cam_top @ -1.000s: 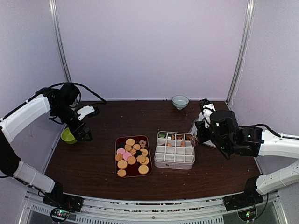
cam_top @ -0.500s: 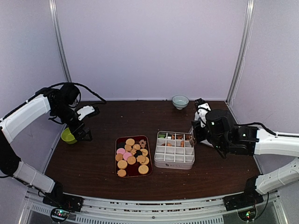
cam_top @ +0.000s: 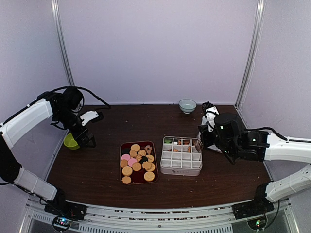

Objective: Pack the cookies
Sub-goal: Place the fake cookies in the empty pocket of the box, then pick up the fake cookies from the plate.

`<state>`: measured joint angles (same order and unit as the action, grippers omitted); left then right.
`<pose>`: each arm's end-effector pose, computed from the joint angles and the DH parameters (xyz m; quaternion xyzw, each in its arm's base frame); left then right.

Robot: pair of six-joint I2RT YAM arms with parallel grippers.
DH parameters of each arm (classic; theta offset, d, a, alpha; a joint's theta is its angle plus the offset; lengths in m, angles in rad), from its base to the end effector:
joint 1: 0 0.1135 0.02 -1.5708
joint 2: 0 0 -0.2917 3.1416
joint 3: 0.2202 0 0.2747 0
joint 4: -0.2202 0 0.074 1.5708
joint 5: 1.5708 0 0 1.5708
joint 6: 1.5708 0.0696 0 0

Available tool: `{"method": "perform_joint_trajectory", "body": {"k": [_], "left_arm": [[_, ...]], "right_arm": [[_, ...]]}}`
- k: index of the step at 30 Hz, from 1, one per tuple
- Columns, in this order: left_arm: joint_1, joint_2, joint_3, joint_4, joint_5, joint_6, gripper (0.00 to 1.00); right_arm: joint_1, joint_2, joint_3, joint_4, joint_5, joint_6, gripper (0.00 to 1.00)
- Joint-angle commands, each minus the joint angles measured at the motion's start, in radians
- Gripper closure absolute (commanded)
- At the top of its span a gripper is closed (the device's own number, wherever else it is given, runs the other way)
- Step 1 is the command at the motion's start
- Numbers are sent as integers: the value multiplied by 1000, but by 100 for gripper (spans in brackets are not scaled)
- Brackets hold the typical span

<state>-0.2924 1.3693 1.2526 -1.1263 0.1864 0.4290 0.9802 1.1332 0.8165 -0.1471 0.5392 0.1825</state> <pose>0.2651 -0.0933 0.2929 0.3609 0.9137 -0.0805 0.1683 0.1908 0.2205 0.2914 -0.1894 0.8100 0.0889 0.5479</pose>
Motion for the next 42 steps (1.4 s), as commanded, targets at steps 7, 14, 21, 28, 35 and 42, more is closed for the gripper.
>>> {"method": "perform_joint_trajectory", "body": {"k": [7,14,21,28,35,42], "left_arm": [[7,-5,11,10,25,-2,2],[7,2,22,5,25,-1,2],[7,0,16,5,30,-3,2],[7,-1,27,1,36,-3,2],[8,-1,27,0,35,-2,2],[8,-3,27,1,28,-1,2]], "right_arm": [[-3,-31,52,10,-25,-3,76],[-3,-23,50,5,-17,-10,74],[-3,-15,49,-1,-9,-23,69],[-4,-17,57,3,-13,-20,67],[2,-65,92,-1,-33,-27,76],[127,-5,192,-12,-27,-27,76]]}}
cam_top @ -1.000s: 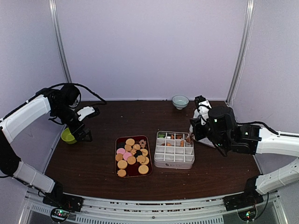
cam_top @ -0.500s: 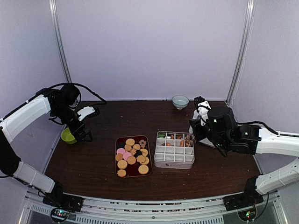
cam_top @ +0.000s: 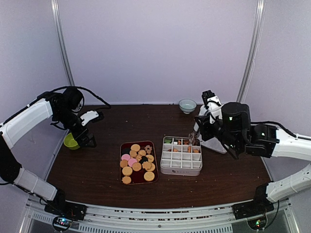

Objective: Pack the cookies
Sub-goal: Pick up the fake cookies from the plate.

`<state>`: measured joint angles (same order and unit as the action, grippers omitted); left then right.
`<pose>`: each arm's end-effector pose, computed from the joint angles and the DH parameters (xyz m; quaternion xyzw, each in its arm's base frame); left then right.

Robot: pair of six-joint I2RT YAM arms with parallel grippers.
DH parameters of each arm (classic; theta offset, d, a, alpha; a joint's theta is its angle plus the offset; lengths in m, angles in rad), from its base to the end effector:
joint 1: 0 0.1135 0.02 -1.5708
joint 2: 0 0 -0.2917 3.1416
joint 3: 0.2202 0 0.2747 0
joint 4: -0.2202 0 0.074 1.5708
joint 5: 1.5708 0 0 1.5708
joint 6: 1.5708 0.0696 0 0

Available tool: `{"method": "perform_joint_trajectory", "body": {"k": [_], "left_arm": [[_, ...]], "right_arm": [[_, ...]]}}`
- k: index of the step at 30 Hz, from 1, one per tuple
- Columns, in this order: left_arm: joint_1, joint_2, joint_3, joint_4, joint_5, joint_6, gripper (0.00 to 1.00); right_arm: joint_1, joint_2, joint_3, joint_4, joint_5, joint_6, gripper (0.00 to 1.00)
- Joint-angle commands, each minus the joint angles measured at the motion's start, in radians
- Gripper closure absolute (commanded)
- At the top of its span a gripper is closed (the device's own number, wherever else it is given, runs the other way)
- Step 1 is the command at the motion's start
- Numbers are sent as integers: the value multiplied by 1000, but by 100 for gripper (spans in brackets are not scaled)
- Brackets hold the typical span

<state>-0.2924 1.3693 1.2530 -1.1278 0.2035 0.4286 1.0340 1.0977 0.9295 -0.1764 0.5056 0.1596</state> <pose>0.2645 -0.0943 0.2931 0.3617 0.9127 -0.0890 0.1682 0.1764 0.2306 0.3419 -0.2049 0.7783 0.1439 0.5758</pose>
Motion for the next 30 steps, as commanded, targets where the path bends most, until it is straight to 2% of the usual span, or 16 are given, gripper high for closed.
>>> {"method": "perform_joint_trajectory", "body": {"k": [1,9,15,21,30], "left_arm": [[11,-4,26,4,11,-1,2],[35,-13,13,11,13,-3,2],[36,-15,0,11,17,2,2],[36,-16,-3,13,24,3,2],[35,-21,-10,14,27,4,2]], "right_arm": [[97,50,96,21,2,0,76],[249,248,197,116,-65,53,71],[307,392,277,151,-99,54,69],[333,499,353,156,-93,24,65],[334,643,454,141,-9,2,64]]}}
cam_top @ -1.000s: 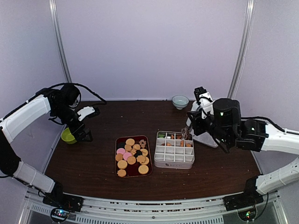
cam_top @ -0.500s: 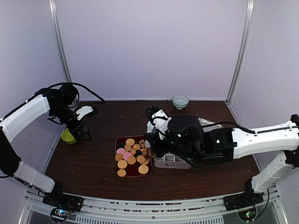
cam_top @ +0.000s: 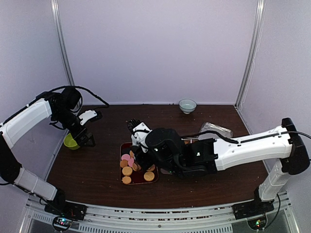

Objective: Pack the cookies
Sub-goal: Pick up the fake cookies from the plate.

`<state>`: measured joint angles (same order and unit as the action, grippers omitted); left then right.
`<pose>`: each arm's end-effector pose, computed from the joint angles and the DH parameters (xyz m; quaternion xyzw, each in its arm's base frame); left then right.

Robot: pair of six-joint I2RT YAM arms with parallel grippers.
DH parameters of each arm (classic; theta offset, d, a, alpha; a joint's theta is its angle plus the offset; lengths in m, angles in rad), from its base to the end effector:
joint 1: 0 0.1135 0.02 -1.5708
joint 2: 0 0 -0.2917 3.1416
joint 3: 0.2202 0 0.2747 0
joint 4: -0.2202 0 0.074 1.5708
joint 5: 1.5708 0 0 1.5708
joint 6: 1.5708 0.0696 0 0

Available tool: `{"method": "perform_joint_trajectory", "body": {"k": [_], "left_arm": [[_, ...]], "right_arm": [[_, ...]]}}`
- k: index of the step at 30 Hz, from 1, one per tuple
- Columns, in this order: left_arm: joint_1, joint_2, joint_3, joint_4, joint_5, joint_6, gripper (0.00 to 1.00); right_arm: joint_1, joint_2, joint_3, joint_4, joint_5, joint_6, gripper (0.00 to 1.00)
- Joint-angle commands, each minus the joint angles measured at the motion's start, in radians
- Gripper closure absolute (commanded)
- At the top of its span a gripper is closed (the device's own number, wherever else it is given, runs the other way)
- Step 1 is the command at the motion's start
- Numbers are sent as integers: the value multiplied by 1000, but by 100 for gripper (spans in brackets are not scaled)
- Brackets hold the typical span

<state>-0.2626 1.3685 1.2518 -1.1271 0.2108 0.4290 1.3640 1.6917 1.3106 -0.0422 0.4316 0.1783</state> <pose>0.2669 -0.0868 0.2931 0.3487 0.9173 -0.0900 0.1699 0.1212 0.4358 0.3027 -0.3620 0.7453 0.2406 0.5056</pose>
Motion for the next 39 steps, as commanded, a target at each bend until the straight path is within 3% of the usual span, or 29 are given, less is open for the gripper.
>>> {"method": "perform_joint_trajectory", "body": {"k": [1,13,31,39], "left_arm": [[6,-22,-10,13,20,4,2],[5,-19,-18,20,32,4,2],[7,-30,-26,19,38,4,2],[6,-20,-22,15,46,-1,2]], "right_arm": [[4,58,79,5,71,-18,65],[4,106,72,0,159,-56,70],[6,107,36,-3,100,-27,71],[7,116,45,-12,125,-19,62]]}}
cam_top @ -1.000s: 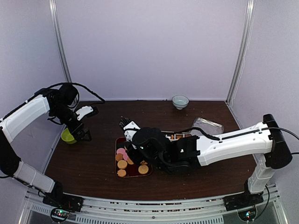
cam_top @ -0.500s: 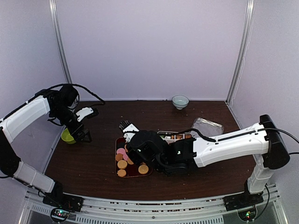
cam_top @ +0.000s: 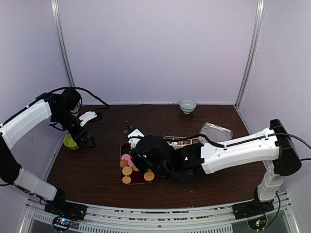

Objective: Pack the cookies
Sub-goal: Pick up the fake cookies from the plate.

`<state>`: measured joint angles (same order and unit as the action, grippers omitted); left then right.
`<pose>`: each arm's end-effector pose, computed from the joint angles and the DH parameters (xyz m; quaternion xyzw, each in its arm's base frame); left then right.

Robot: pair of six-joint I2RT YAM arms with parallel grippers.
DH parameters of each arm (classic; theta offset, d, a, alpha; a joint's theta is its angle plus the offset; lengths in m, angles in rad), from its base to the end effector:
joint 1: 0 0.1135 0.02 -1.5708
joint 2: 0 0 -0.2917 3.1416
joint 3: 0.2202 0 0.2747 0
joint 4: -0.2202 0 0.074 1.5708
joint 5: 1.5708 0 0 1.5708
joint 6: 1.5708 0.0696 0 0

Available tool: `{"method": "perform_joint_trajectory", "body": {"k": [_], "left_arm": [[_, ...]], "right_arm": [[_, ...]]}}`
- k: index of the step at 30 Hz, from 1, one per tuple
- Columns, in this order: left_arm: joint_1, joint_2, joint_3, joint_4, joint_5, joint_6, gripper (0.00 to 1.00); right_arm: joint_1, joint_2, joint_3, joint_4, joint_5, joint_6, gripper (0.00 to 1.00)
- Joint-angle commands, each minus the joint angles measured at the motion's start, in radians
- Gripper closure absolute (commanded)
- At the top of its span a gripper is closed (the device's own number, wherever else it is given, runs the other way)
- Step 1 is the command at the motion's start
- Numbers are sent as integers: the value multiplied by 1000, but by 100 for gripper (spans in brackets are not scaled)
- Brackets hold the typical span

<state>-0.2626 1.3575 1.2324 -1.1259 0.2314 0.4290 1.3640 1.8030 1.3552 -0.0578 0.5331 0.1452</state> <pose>0.2627 -0.0871 0.2901 0.3497 0.9164 -0.1004 0.1671 0.1315 0.4546 0.2705 -0.3660 0.7580 0.1702 0.5123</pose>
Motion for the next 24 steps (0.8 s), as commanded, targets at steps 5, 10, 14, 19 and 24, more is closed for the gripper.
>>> {"method": "perform_joint_trajectory", "body": {"k": [5,10,14,19,24], "left_arm": [[7,-9,-2,14,32,-4,2],[5,-12,-5,15,30,-4,2],[6,-14,-1,14,23,-3,2],[6,-16,-1,9,45,2,2],[5,-31,-4,5,83,17,2]], "right_arm": [[6,16,24,-20,53,21,62],[-4,25,25,-13,48,22,64],[-11,35,25,-6,27,28,66],[-11,49,48,-22,11,43,80],[-18,24,65,-43,39,56,93]]}}
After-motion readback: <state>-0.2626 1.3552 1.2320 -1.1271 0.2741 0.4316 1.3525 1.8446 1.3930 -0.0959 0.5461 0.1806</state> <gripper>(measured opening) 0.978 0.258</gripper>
